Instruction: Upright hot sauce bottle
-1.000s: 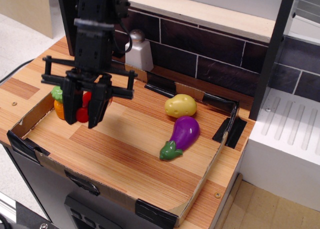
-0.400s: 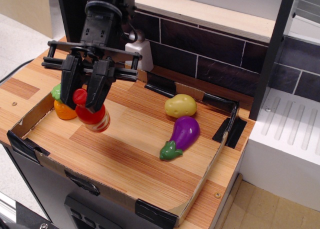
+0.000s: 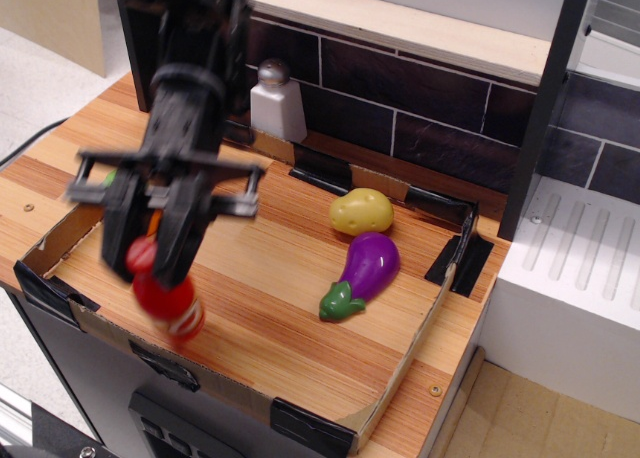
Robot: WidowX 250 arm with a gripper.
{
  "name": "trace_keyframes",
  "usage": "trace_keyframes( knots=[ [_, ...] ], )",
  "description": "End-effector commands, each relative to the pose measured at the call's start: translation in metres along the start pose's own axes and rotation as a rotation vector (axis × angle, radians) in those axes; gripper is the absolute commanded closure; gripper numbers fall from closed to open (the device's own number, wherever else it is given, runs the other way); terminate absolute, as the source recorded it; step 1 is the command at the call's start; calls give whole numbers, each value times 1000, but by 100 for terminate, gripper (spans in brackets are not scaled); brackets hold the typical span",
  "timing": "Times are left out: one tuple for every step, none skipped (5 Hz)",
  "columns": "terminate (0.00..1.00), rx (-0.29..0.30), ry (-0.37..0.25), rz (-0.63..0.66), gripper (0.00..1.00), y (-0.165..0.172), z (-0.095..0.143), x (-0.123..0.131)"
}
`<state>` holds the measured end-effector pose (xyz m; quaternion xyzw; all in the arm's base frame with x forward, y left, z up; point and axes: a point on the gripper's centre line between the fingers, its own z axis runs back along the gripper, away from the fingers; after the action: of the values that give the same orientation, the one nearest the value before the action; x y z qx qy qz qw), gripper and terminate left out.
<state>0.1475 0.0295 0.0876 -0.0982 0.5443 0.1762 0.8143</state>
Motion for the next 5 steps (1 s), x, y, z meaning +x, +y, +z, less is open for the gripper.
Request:
trace_keyframes(
  knots=[
    [0, -16, 102, 22, 100, -6, 17, 14],
    [0, -60, 110, 9, 100, -8, 30, 12],
    [0, -89, 151, 10, 100, -9, 38, 18],
    [0, -78, 147, 21, 0, -7, 39, 17],
    [0, -80, 156, 20, 0, -5, 39, 17]
  ],
)
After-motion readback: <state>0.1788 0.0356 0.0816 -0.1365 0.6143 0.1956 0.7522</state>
